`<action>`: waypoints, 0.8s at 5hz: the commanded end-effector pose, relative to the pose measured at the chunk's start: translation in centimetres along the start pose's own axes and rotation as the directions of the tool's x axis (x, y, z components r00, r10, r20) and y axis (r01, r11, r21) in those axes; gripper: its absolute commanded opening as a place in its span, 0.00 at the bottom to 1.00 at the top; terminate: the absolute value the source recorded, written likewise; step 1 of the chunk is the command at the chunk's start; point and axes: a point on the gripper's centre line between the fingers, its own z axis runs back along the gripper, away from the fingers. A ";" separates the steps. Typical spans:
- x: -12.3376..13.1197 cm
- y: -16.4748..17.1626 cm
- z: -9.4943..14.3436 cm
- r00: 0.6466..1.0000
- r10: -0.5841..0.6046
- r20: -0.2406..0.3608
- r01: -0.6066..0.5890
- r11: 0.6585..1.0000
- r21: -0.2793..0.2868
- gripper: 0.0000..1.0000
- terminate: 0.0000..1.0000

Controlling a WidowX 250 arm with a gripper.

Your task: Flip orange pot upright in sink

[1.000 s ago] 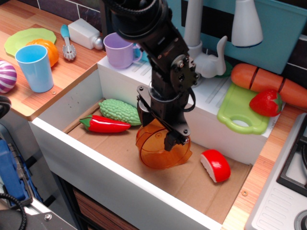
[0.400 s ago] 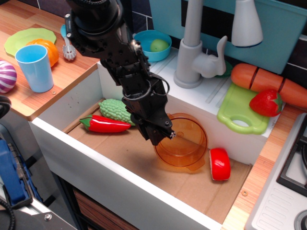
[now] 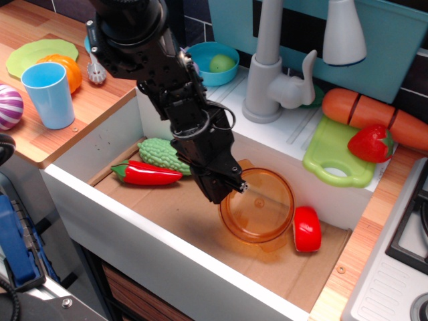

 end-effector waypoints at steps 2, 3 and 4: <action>0.2 -0.5 1.8 0.989 0.149 -0.021 -0.150 0.988 -0.043 0.00 0.00; -0.2 0.3 0.6 0.991 0.134 -0.026 -0.136 0.986 -0.098 1.00 0.00; -0.2 0.3 0.6 0.991 0.134 -0.026 -0.136 0.986 -0.098 1.00 0.00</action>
